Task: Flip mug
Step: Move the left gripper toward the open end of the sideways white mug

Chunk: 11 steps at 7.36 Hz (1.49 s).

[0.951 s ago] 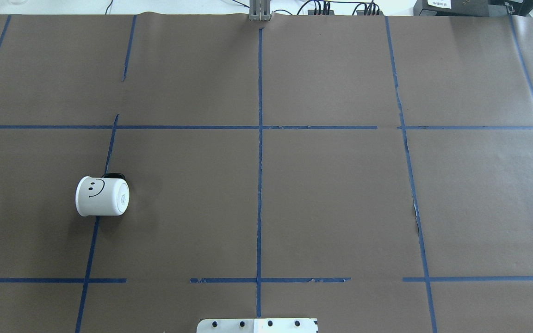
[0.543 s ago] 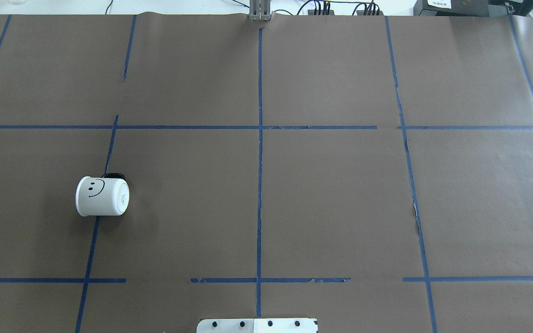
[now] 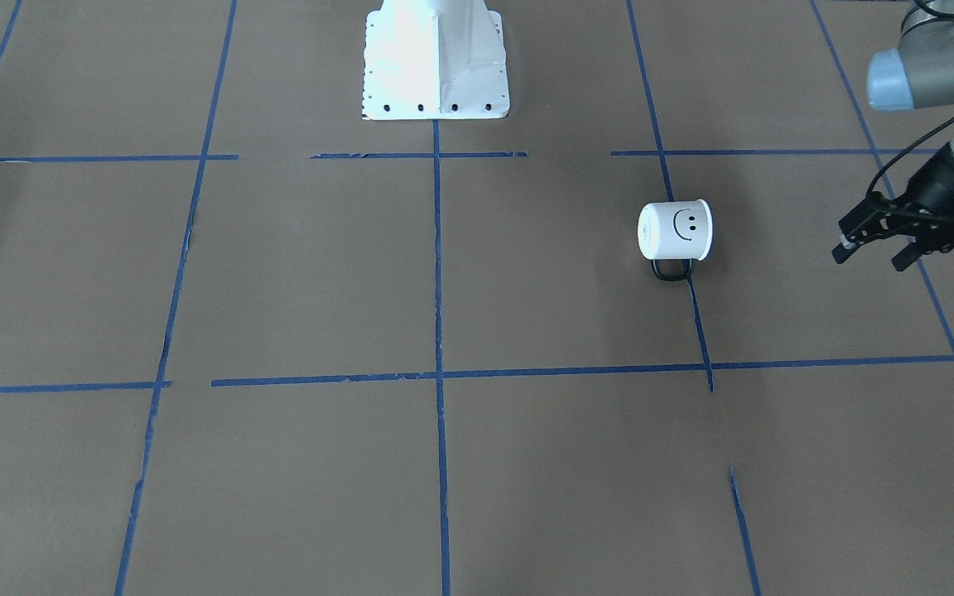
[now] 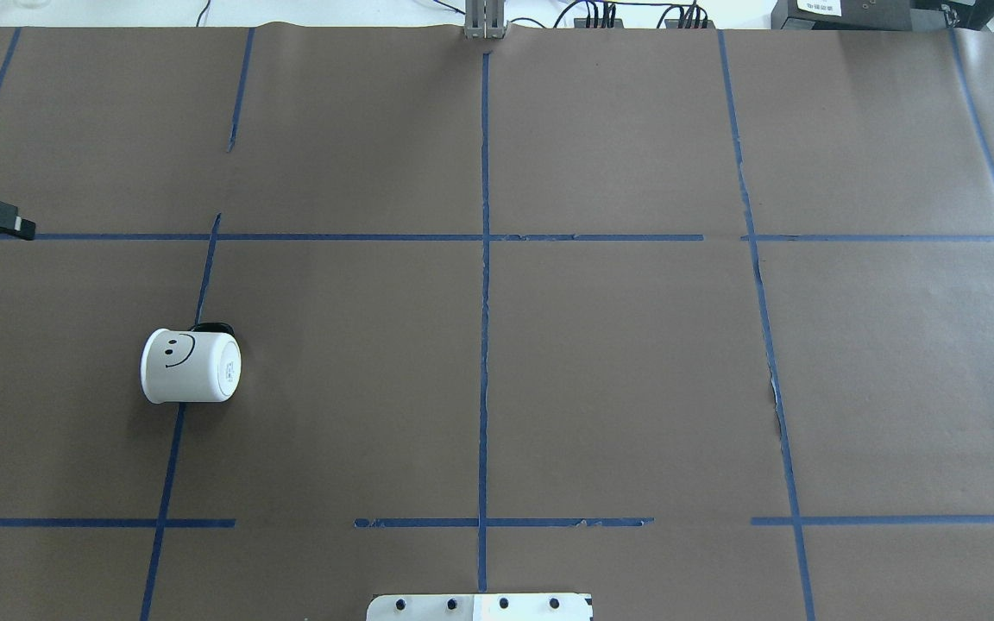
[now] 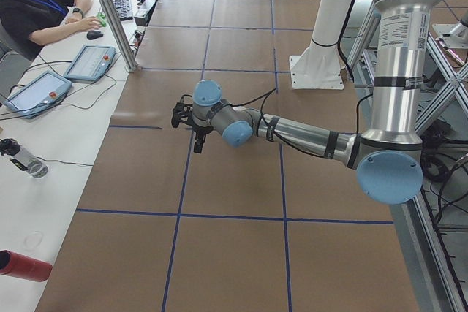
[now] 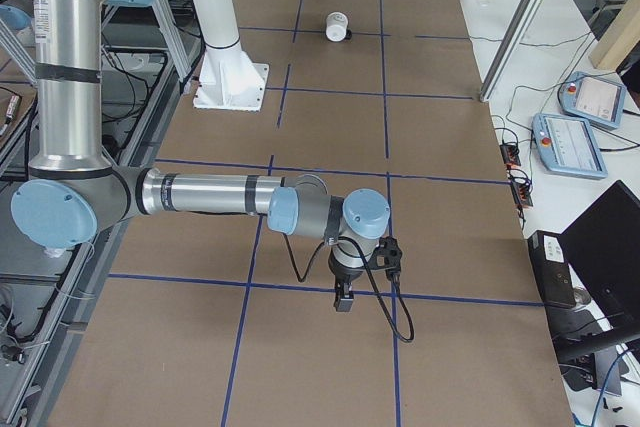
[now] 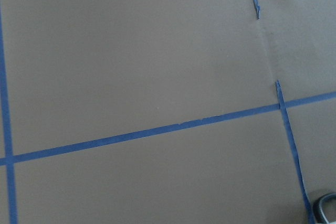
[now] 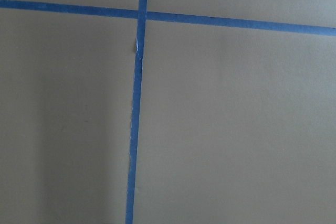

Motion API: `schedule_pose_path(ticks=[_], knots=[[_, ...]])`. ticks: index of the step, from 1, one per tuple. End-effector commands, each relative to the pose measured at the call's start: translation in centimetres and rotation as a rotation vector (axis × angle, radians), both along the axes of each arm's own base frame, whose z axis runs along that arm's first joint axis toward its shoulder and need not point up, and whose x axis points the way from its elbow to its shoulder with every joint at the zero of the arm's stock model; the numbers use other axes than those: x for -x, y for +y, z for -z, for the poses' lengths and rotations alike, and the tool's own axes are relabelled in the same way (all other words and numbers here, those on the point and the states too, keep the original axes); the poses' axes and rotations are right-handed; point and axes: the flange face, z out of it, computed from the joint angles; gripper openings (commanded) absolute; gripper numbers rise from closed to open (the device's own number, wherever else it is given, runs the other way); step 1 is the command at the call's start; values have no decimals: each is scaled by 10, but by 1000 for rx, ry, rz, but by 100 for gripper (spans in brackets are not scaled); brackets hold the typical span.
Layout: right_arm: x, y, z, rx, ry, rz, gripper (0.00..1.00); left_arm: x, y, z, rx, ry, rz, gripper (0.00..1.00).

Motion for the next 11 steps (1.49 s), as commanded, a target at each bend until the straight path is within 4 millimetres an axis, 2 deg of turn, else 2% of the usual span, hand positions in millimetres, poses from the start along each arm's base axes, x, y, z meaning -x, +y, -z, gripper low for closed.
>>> schedule_pose_path(ticks=[1,2,3,4,6,8,9,11], knots=[[0,0,0,0,0,0,100,-45,61,-23,42,85,75,100],[0,0,0,0,0,0,100,-42,96,-28,26,191,73,100],[0,0,0,0,0,0,100,-56,115,-27,86,257,98,100],[0,0,0,0,0,0,100,-74,120,-30,86,243,169,100],[0,0,0,0,0,0,100,-79,122,-8,34,340,159,100],[0,0,0,0,0,0,100,-90,113,15,39,493,176,100],[0,0,0,0,0,0,100,-98,106,10,53,522,183,100],[0,0,0,0,0,0,100,-104,109,-5,37,572,145,100]])
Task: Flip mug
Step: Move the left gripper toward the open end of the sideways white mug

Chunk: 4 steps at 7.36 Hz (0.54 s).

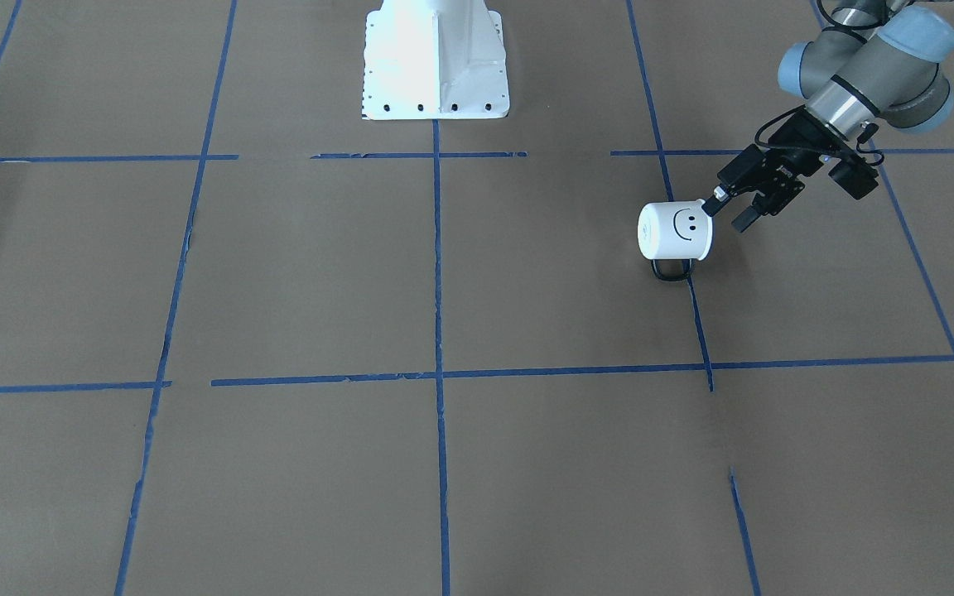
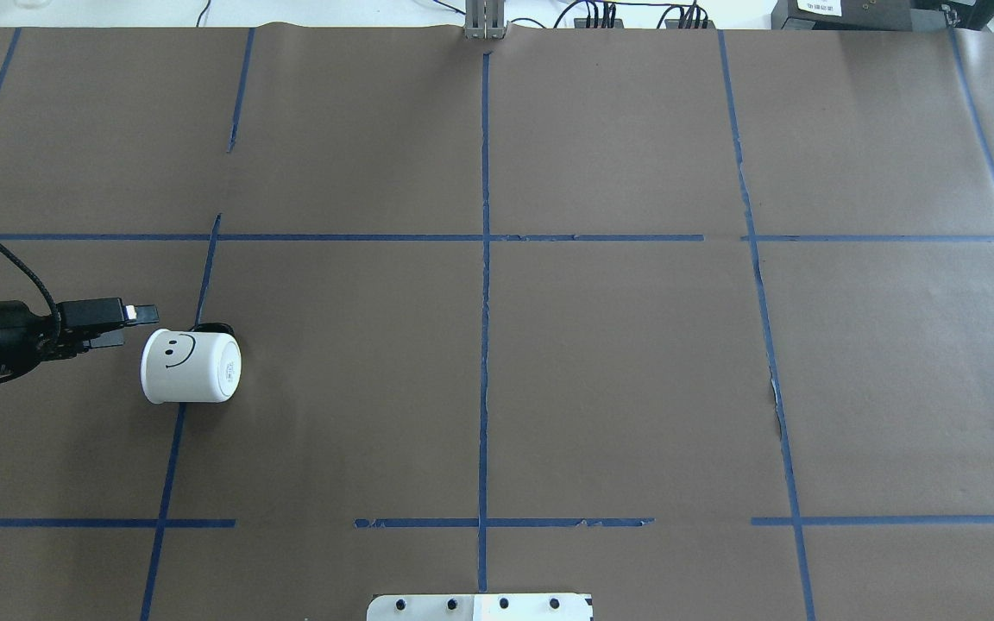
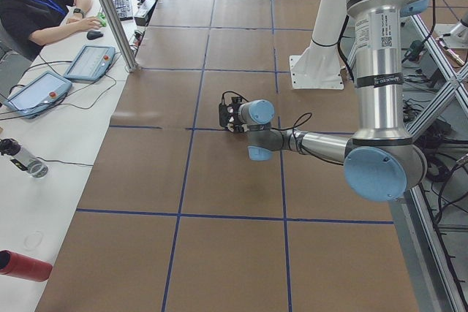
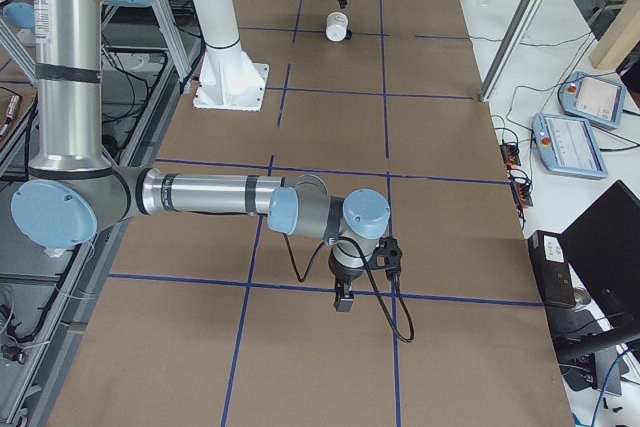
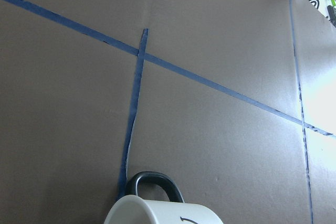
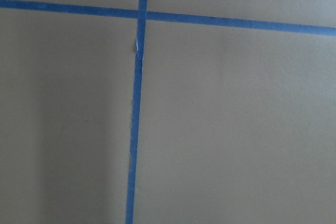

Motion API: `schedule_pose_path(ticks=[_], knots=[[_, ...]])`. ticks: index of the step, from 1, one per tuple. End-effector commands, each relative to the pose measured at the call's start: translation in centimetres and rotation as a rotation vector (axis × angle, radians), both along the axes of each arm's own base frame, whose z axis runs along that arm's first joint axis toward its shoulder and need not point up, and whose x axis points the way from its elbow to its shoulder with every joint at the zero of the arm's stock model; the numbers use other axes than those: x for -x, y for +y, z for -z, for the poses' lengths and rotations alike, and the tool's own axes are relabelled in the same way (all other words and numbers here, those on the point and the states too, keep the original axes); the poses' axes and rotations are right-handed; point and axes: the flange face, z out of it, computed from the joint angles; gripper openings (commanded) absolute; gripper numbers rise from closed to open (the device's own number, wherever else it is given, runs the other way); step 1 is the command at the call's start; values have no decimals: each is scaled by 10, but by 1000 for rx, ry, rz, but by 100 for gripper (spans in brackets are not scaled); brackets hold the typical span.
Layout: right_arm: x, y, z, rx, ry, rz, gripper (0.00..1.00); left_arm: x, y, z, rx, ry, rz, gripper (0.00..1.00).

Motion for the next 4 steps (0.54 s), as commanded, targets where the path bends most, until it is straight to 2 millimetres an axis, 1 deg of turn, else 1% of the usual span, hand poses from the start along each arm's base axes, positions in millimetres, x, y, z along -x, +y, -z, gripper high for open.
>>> schedule_pose_path(ticks=[1,2,4], knots=[[0,0,0,0,0,0,100,-8,1,-11,-15,39,-26,100],[0,0,0,0,0,0,100,-19,-1,-11,-1,49,-36,100],[0,0,0,0,0,0,100,-38,-2,-24,5,80,-56,100]])
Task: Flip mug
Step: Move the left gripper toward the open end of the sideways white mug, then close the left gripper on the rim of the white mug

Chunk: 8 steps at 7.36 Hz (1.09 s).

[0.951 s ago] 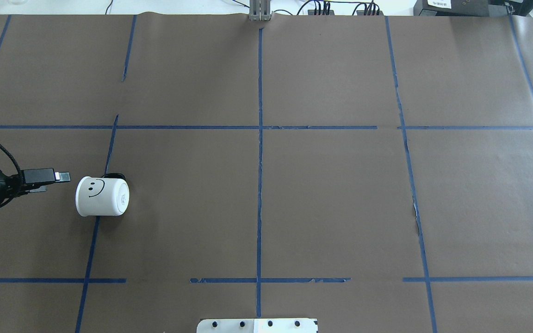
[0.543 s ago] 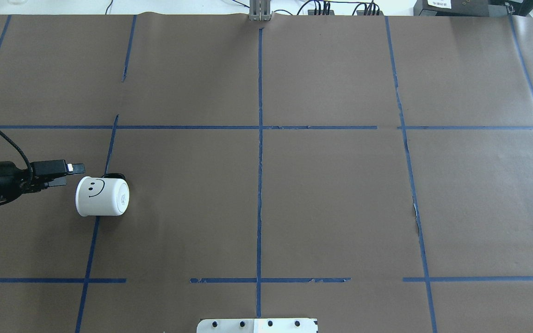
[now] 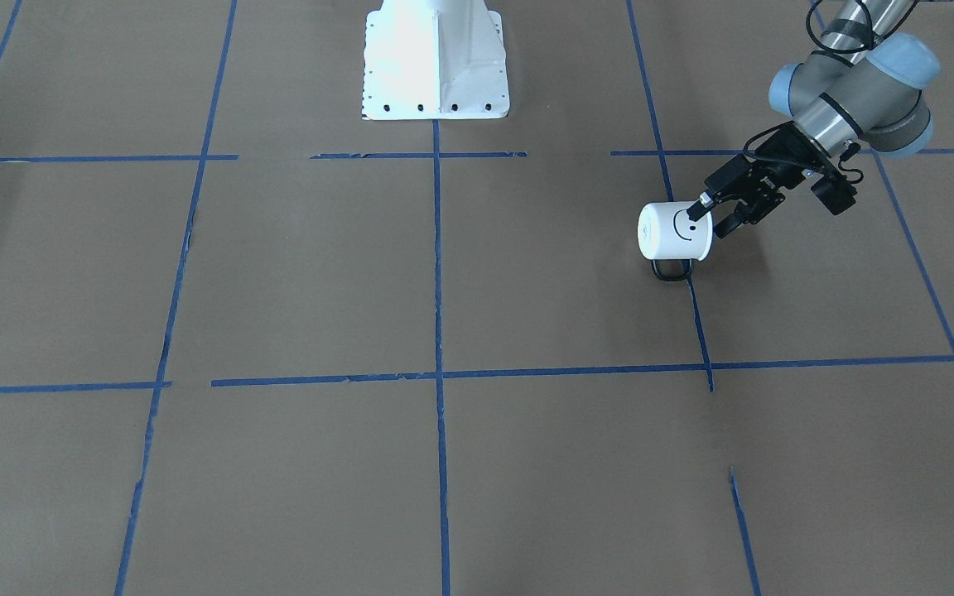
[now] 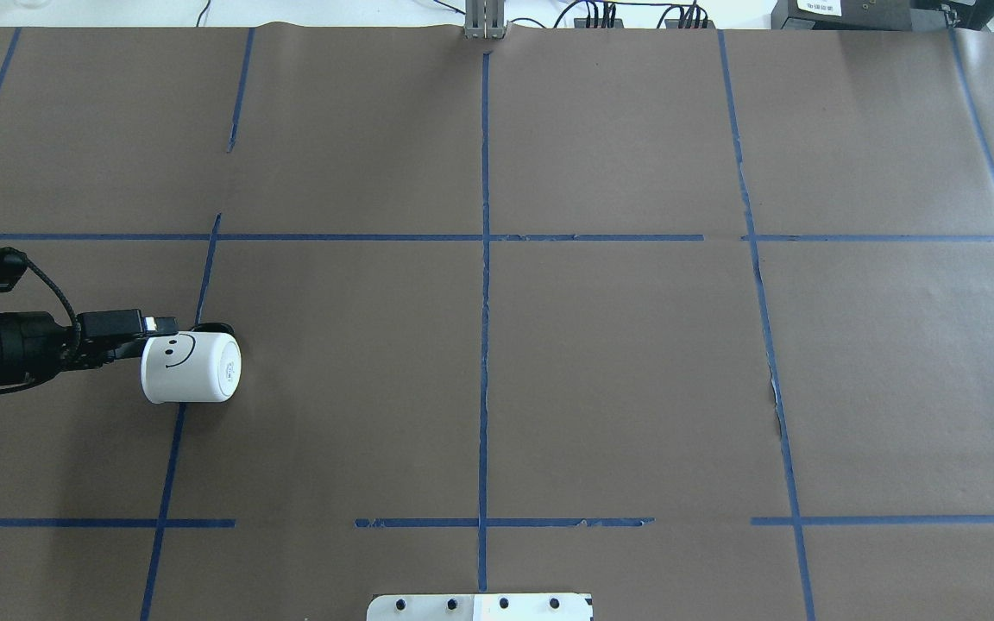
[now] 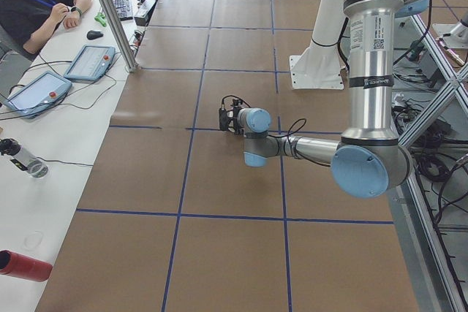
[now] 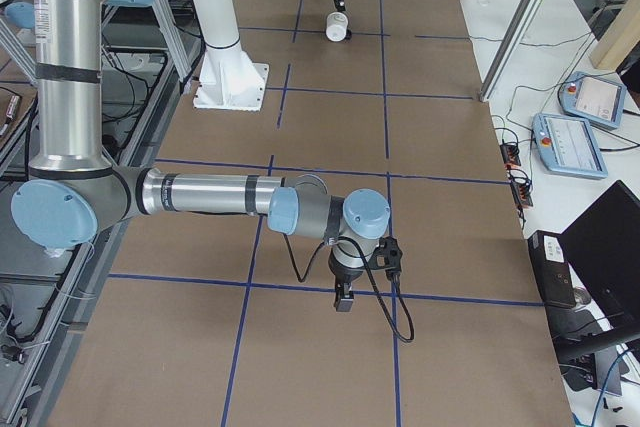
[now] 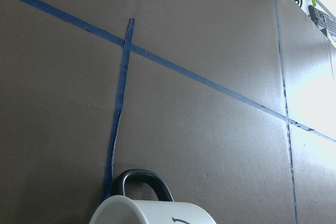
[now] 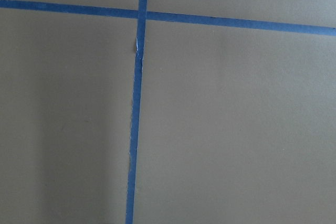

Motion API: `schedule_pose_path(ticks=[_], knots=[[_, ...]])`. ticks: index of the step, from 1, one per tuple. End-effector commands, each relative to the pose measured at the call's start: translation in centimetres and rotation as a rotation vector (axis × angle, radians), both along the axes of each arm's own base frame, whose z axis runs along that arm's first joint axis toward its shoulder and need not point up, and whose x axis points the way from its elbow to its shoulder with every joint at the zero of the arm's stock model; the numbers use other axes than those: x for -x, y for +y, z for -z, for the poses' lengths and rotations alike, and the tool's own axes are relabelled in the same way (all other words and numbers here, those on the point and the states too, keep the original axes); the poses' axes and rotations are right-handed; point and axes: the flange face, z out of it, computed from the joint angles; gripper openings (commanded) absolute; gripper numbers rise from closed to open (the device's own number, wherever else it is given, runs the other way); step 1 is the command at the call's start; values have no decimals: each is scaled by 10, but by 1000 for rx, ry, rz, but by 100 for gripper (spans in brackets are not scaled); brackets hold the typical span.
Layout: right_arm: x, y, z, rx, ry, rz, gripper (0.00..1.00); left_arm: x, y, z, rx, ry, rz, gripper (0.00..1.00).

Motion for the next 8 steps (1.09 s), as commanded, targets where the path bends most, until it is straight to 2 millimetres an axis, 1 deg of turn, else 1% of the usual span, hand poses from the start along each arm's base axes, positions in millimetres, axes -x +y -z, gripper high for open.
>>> schedule_pose_path(ticks=[1,2,3,4,5,6,7,8], knots=[[0,0,0,0,0,0,100,-12,-1,-9,-5,27,-13,98],[0,0,0,0,0,0,100,-13,-1,-7,-9,34,-15,89],[0,0,0,0,0,0,100,-15,-3,-1,-17,50,-17,73],[0,0,0,0,0,0,100,-20,0,8,-5,80,-75,35],[0,0,0,0,0,0,100,-24,9,11,-5,84,-186,0],[0,0,0,0,0,0,100,-25,15,17,-11,91,-244,0],[0,0,0,0,0,0,100,-29,12,34,-13,122,-251,0],[0,0,0,0,0,0,100,-42,1,66,17,178,-283,0]])
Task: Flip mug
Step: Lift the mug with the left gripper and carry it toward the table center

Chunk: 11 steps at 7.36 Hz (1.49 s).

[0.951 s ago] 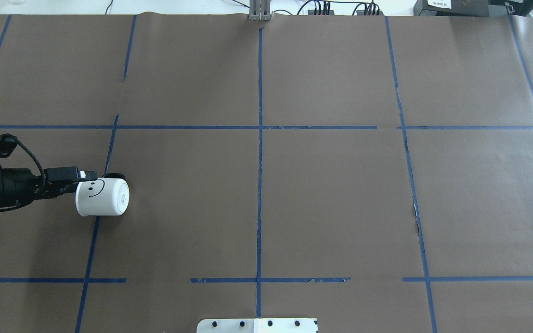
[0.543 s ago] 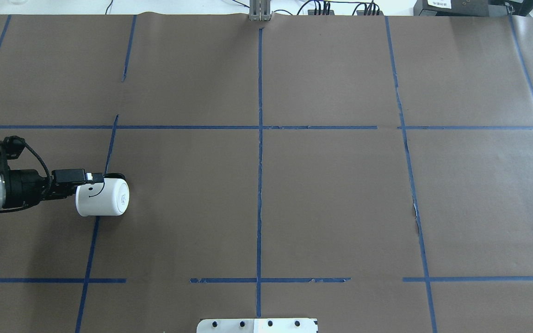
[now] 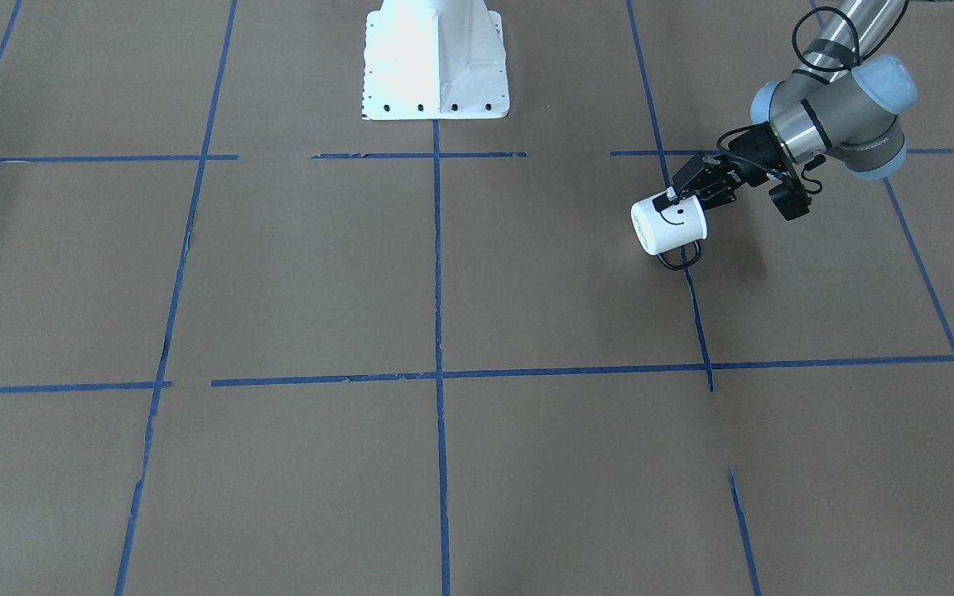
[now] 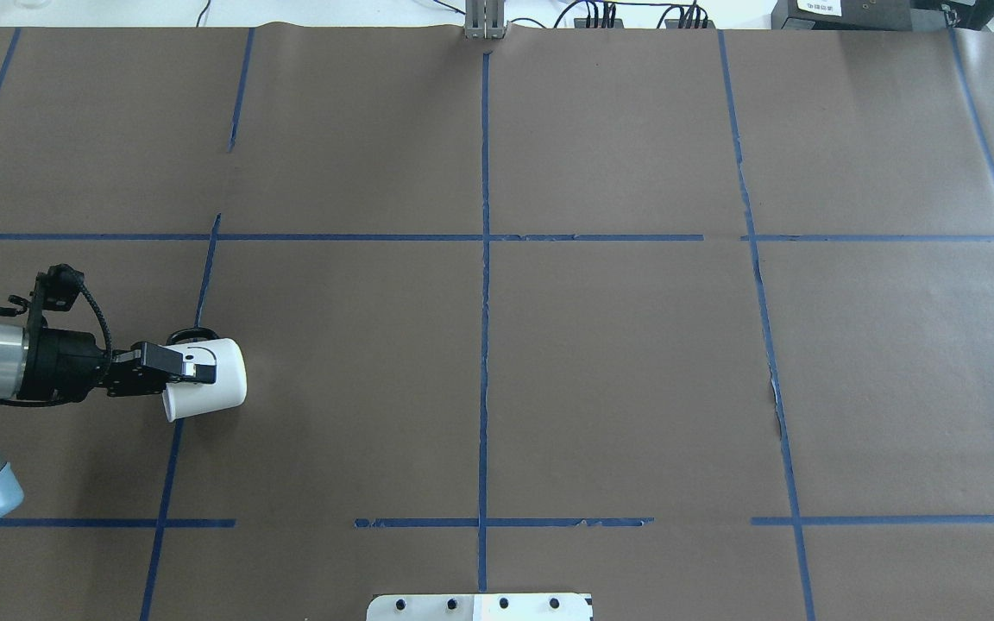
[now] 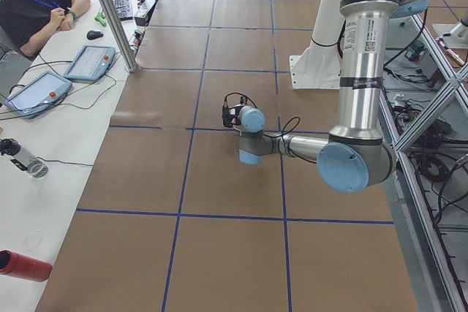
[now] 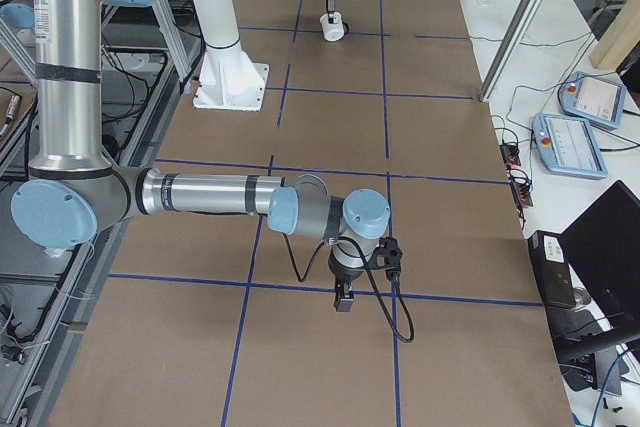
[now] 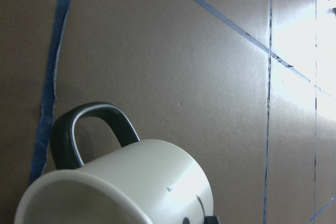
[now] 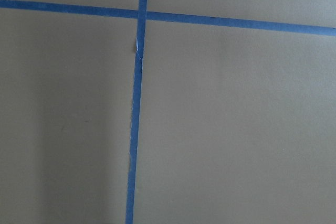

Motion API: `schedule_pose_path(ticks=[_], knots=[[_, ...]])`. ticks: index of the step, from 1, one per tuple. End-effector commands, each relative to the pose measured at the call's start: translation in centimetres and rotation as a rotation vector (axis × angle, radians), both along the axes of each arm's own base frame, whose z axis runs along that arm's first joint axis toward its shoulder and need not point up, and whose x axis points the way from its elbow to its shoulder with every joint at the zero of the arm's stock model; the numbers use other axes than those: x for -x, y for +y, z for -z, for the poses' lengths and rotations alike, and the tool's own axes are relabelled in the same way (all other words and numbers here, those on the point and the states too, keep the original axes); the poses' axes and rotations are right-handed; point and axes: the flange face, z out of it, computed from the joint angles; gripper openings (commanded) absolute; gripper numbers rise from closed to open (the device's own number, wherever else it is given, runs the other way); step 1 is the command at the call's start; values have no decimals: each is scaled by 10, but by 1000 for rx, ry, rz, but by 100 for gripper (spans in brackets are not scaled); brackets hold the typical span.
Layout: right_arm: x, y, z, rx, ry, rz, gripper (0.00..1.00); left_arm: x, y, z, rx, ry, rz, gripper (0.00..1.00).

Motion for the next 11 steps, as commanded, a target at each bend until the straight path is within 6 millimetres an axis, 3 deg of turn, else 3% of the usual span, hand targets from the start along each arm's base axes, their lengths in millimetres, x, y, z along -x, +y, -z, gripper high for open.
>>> schedule_pose_path(ticks=[1,2,4,5,8,10,11], knots=[[0,0,0,0,0,0,100,-16,-26,61,21,81,-53,0],[0,0,0,0,0,0,100,-24,-48,90,24,80,-33,0],[0,0,0,0,0,0,100,-64,-98,168,106,-10,-10,0],[0,0,0,0,0,0,100,-84,-117,197,182,-93,-5,0],[0,0,0,0,0,0,100,-138,-158,324,347,-286,4,0],[0,0,0,0,0,0,100,-198,-178,378,439,-419,10,0],[0,0,0,0,0,0,100,-244,-172,392,452,-494,43,0]])
